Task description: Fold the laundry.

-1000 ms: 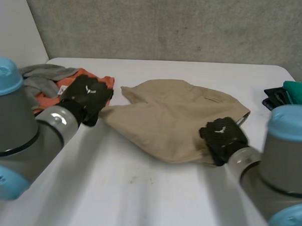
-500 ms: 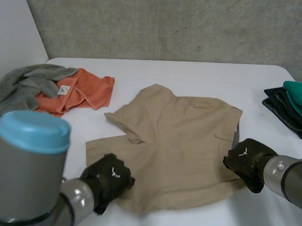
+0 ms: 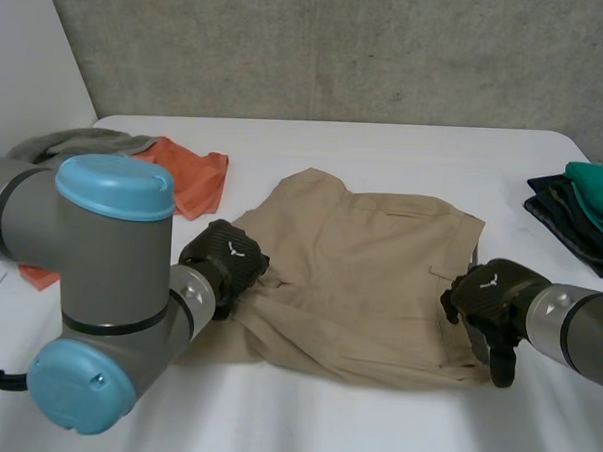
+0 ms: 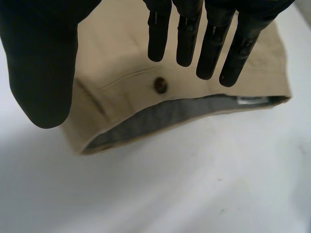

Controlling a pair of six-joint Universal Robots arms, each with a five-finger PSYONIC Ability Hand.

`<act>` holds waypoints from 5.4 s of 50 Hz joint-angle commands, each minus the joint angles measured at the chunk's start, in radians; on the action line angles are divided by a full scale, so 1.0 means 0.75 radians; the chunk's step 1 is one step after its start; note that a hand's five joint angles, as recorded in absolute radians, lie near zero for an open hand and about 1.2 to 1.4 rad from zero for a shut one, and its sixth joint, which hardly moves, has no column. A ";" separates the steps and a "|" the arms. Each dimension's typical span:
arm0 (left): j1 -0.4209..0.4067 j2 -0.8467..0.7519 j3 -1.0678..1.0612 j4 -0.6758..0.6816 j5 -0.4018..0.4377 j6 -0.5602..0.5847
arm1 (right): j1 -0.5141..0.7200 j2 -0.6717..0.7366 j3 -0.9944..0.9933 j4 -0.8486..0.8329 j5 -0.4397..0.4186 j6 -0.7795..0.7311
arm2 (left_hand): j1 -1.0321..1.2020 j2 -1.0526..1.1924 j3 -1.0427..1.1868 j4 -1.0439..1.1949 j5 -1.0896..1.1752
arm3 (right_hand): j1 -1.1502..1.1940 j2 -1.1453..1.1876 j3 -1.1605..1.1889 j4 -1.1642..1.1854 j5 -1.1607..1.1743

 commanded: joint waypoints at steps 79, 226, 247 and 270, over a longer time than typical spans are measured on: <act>0.087 -0.552 0.559 0.796 0.055 0.218 | 0.027 0.464 -0.276 -1.071 0.183 -0.137 | 0.332 0.268 0.274 0.263 0.335 | 1.406 1.304 1.350 1.363 1.357; -0.154 -0.655 0.839 0.066 -0.027 -0.641 | -0.039 0.545 -0.548 -0.435 -0.316 0.773 | -1.252 -1.317 -1.311 -1.322 -1.250 | -0.223 -0.325 -0.279 -0.266 -0.272; -0.134 -0.575 0.786 -0.022 -0.039 -0.535 | 0.029 0.574 -0.593 -0.445 -0.169 0.449 | -1.268 -1.333 -1.326 -1.337 -1.266 | -0.223 -0.325 -0.279 -0.266 -0.272; 0.005 0.286 0.205 0.088 0.601 -0.633 | 0.057 -0.058 0.167 -0.840 -0.171 0.583 | -1.264 -1.329 -1.322 -1.333 -1.262 | -0.223 -0.325 -0.279 -0.266 -0.272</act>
